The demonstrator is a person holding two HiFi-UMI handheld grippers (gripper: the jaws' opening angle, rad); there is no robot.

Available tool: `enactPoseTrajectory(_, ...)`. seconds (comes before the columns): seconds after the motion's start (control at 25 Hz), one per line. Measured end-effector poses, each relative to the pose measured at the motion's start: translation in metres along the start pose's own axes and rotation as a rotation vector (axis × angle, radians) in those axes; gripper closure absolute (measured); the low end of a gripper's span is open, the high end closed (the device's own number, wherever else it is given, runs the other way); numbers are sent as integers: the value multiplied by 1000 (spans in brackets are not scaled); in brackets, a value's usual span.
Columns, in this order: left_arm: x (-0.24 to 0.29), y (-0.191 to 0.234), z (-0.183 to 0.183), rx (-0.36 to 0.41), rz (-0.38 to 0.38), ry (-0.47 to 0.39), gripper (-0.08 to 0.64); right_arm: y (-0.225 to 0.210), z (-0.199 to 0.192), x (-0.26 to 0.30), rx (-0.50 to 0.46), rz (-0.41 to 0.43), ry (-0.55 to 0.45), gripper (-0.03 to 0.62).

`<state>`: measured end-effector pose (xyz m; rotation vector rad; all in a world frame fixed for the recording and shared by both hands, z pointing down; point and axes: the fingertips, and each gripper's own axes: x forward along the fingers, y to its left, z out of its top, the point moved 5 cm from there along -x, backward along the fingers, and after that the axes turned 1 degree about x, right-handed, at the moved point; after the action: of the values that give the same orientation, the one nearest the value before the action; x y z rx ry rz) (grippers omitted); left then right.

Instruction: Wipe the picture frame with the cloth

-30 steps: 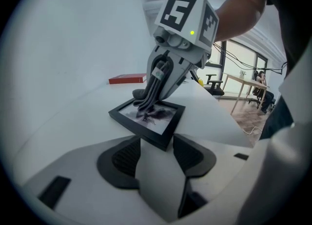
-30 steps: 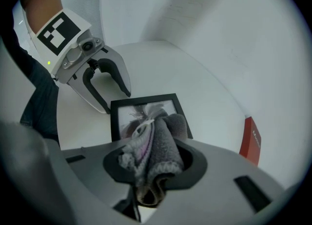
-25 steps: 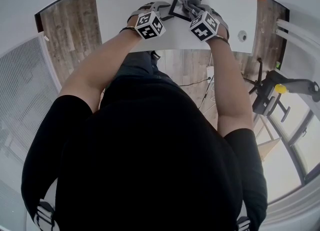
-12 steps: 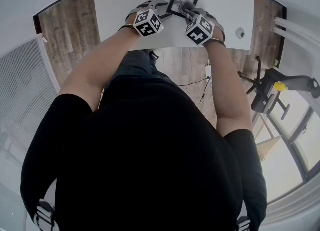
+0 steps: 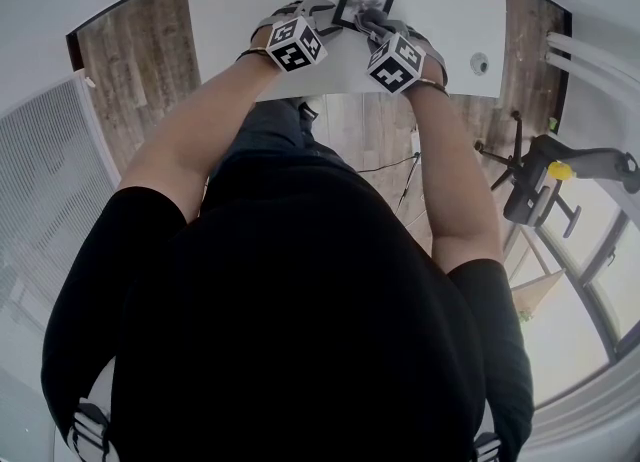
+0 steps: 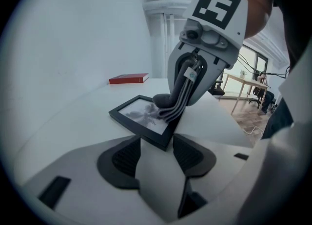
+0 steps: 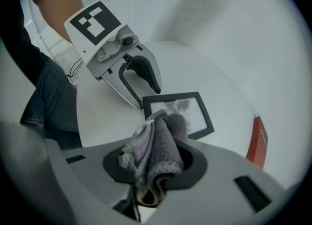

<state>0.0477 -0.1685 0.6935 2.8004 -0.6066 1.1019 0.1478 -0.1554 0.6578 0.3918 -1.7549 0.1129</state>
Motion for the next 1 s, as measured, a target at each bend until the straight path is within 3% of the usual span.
enactPoseTrajectory(0.4, 1, 0, 0, -19, -9, 22, 347, -1, -2, -17, 123, -25, -55, 486)
enactPoseTrajectory(0.72, 2, 3, -1, -126, -22, 79, 357, 6, -24, -41, 329, -45, -141, 486)
enactPoseTrajectory(1.0, 1, 3, 1, -244, -63, 226, 359, 10, -40, -70, 496, -68, -242, 486)
